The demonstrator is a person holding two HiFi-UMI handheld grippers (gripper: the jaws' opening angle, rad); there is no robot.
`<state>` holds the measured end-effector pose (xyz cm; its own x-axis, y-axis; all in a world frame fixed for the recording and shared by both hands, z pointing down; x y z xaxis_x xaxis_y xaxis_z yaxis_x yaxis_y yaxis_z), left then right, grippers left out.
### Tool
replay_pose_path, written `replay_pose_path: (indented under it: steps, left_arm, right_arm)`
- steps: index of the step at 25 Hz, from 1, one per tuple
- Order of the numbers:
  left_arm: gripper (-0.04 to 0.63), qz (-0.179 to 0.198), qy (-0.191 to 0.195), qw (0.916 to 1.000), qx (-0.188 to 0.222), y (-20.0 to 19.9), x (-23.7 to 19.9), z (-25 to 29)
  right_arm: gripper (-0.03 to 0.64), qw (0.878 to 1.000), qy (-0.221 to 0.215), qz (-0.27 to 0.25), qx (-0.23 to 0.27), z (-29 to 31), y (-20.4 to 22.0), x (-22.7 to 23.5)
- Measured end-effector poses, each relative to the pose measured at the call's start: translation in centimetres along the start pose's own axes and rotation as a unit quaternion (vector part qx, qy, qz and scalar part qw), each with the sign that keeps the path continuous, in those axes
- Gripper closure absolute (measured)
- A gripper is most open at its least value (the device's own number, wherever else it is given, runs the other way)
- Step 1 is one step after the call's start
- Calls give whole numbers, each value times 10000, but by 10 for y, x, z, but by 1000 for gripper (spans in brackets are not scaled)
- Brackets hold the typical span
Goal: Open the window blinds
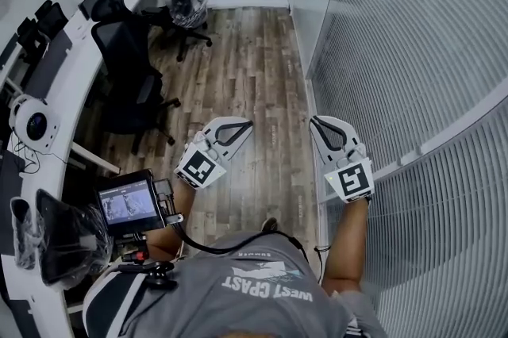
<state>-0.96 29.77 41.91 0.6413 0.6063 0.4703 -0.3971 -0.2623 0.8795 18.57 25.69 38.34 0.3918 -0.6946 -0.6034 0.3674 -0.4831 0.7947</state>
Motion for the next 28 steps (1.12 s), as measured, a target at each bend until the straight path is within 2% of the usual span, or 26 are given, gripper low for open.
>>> replay_pose_path:
  steps: [7, 11, 15, 20, 26, 28]
  left_arm:
    - [592, 85, -86, 9999, 93, -6, -44, 58]
    - [592, 58, -45, 10000, 0, 5, -55, 86]
    - [592, -195, -154, 9997, 2, 24, -83, 111]
    - [592, -83, 109, 9999, 26, 43, -112, 158]
    - [592, -195, 174, 9995, 161, 64, -193, 211]
    - [592, -164, 230, 9995, 162, 74, -201, 216]
  right_arm:
    - [614, 9999, -68, 55, 70, 32, 29, 59]
    - [615, 9998, -199, 96, 31, 48, 51, 80]
    - [615, 9996, -255, 153, 7, 71, 69, 101]
    - [615, 9998, -129, 103, -143, 97, 98, 137]
    - [614, 9994, -89, 109, -301, 163, 116, 198]
    - [614, 9993, -61, 128, -332, 174, 122, 200]
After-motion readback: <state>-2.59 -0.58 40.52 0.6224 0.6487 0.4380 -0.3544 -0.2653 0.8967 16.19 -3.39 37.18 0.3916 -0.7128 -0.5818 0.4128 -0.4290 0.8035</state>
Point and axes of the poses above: the fingertips, and each gripper's own axes: z forward along the fingers, x to its right, y out of its underside, the point moved 5 cm from there along -z, backward along the fingers, and after that the axes turned 3 degrees about -z, right-handed, at the moved point
